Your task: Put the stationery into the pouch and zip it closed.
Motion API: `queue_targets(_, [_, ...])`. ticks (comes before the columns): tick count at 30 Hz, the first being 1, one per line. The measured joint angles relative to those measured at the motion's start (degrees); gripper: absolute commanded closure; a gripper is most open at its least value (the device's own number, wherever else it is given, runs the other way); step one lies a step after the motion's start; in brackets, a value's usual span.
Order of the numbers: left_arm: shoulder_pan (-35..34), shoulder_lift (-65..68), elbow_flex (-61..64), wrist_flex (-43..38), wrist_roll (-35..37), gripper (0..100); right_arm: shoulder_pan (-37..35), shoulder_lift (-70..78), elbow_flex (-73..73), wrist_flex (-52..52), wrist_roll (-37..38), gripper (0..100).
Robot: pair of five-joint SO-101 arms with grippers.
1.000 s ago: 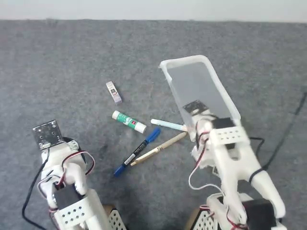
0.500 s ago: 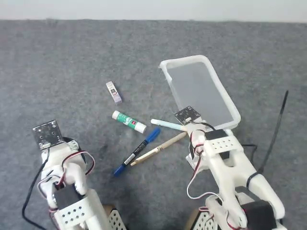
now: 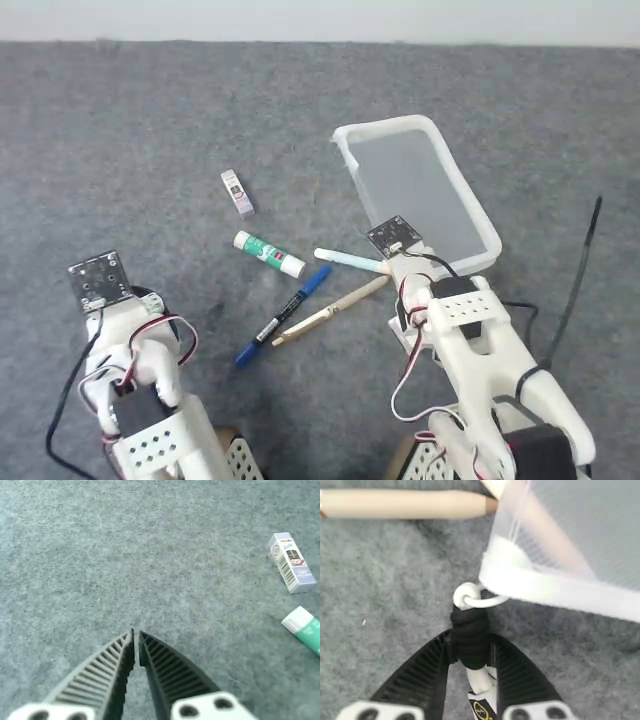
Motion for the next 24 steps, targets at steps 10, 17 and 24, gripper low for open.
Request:
queue_targets(10, [0.0,0.0,0.0,0.0,0.0,99,-0.53,0.53,-3.87,3.87,-2.11,99.2])
queue_targets(17, [0.0,0.0,0.0,0.0,0.0,99,-0.97,0.53,-15.74,11.78,-4.31,99.2])
queue_targets(24, [0.0,0.0,0.0,0.0,0.0,99,-7.56,0.53,-27.25,19.78,-8.88,99.2])
